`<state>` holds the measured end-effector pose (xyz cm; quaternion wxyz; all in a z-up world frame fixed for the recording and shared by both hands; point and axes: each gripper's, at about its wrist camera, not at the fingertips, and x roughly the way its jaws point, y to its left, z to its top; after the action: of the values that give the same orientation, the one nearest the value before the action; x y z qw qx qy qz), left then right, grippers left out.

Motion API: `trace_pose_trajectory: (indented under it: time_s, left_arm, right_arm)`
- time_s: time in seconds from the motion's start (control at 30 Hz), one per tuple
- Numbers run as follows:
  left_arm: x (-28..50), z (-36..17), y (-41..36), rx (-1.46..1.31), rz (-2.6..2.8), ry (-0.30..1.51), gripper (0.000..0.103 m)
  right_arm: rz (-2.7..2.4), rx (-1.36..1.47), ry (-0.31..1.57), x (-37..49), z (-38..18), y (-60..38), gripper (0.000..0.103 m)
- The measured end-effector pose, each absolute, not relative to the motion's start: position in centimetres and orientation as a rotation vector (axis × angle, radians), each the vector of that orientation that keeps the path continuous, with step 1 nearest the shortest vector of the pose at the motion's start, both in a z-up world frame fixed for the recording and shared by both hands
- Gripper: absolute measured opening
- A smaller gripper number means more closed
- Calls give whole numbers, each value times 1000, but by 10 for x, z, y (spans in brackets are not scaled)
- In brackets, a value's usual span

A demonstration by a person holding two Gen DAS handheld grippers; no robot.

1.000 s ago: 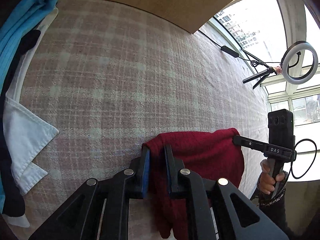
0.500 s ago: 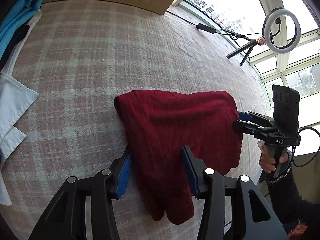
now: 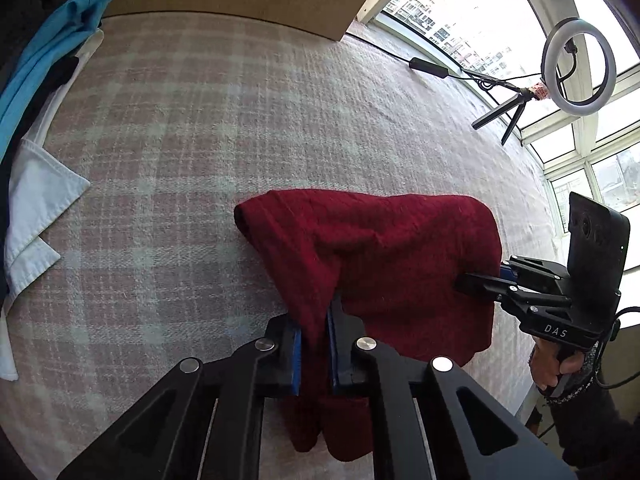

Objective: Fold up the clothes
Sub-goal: 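Lift the folded sweater with both tools and carry it toward the clothes stack, then lower the sweater onto the pink shirt on the stack and open both tools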

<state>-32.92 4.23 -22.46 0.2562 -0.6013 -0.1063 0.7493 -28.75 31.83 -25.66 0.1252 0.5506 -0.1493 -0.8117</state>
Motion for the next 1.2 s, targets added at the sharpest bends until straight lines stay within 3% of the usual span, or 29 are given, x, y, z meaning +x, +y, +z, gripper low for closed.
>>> trace_pose_trajectory:
  time_s: [0.27, 0.57, 0.83, 1.1, 1.2]
  left_arm:
    - [-292, -100, -17, -1383, 2249, -255, 8]
    - [-288, -10, -159, -1252, 2490, -185, 9]
    - [-348, 4, -270, -1263, 2615, -65, 9]
    - [-411, -33, -322, -1315, 2610, -34, 9]
    - [-434, -58, -336, -1373, 2583, -61, 14]
  right_arm:
    - [-2406, 1304, -468, -276, -150, 295, 20]
    - [-2377, 1060, -358, -320, -58, 162, 20]
    - [-2406, 1029, -369, -409, -37, 32, 20]
    - [-2429, 1148, -400, -485, -64, -26, 20]
    - [-2415, 1198, -416, -499, -81, -30, 20]
